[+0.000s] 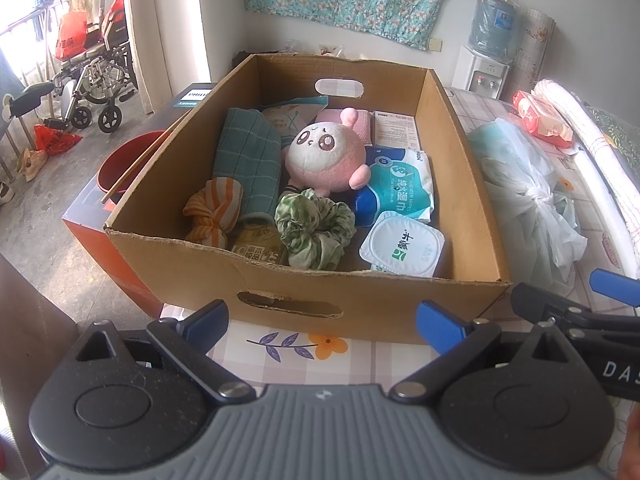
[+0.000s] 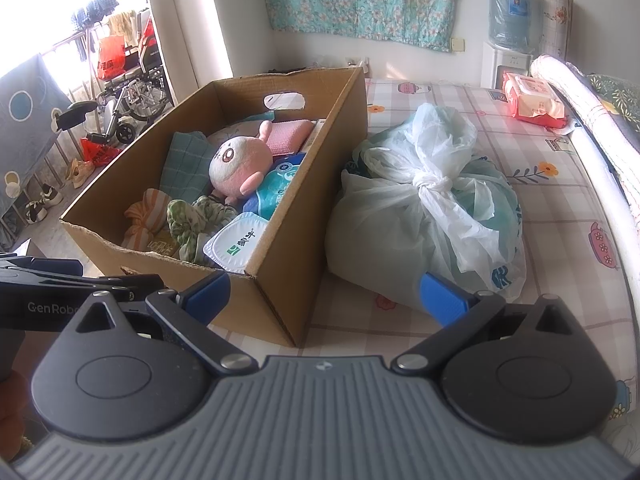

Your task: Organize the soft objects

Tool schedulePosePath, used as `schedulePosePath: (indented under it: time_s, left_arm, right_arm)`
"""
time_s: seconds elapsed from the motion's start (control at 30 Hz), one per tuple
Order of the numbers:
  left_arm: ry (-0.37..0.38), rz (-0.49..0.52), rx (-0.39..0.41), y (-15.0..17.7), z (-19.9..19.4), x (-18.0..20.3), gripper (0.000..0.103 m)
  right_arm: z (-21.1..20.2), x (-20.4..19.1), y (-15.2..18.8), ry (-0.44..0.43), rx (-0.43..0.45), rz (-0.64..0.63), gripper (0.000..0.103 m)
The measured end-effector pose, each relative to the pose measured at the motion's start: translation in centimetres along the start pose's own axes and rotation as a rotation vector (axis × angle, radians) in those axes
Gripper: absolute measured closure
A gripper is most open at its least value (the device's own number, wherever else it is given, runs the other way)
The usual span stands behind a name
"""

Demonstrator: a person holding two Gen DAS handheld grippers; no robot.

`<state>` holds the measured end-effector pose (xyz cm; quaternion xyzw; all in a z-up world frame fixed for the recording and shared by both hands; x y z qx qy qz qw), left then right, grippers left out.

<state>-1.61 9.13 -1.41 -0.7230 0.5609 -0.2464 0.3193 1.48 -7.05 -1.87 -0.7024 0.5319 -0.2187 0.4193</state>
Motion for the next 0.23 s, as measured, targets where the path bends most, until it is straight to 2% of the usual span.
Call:
schedulePosePath:
  time_s: [0.23]
  left_arm:
    - [0.0,0.0,-0.002,0.0,0.02,-0.03,0.002]
  right_arm:
    - [0.01,0.02,-0.01,0.0,-0.002,0.001,0.001]
Point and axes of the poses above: each gripper's, at about its wrist camera, not at the fingertips, and z roughly the way its jaws point, x to its right, y to its underside, the point moved 4 cm from there along z, roughly the way its jaws point, and after that the axes turned 11 degrees about x, right-handed, at the moved point
